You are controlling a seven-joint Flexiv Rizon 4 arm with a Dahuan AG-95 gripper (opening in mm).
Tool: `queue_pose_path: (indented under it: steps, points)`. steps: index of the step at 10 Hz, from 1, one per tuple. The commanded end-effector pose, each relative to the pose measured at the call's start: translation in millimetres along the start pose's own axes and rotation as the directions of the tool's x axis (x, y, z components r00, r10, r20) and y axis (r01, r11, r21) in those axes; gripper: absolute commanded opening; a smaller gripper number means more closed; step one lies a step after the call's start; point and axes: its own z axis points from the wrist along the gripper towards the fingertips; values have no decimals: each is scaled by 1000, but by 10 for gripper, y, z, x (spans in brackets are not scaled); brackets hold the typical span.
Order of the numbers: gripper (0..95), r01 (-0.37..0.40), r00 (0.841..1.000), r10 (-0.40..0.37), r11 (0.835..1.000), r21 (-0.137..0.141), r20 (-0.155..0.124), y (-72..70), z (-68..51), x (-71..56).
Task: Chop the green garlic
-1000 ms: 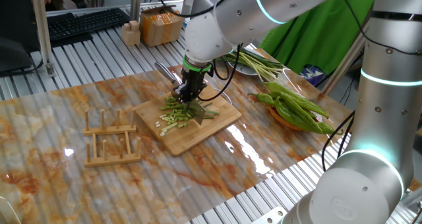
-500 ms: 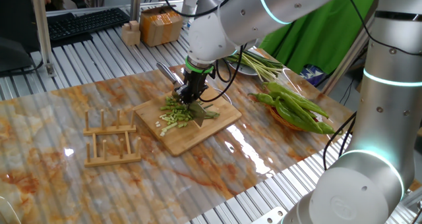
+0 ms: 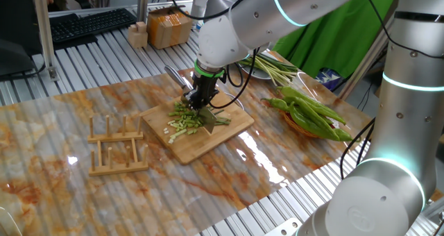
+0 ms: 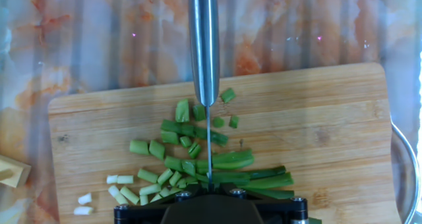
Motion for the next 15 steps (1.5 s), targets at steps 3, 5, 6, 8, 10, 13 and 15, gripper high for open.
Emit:
queue_pose_path:
  steps: [3, 5, 6, 8, 10, 13, 15]
  points:
    - [0, -2, 1000, 2, 1000, 4, -14, 14, -7, 13]
    - [0, -3, 1000, 3, 1000, 2, -19, 16, -15, 13]
    - [0, -3, 1000, 3, 1000, 3, -19, 16, -9, 13]
    - [0, -3, 1000, 3, 1000, 4, -18, 16, -7, 13]
    - [0, -5, 1000, 5, 1000, 3, -19, 15, -24, 10]
    - [0, -8, 1000, 8, 1000, -1, -17, 16, -35, 9]
    - [0, -8, 1000, 8, 1000, 1, -19, 15, -77, 7]
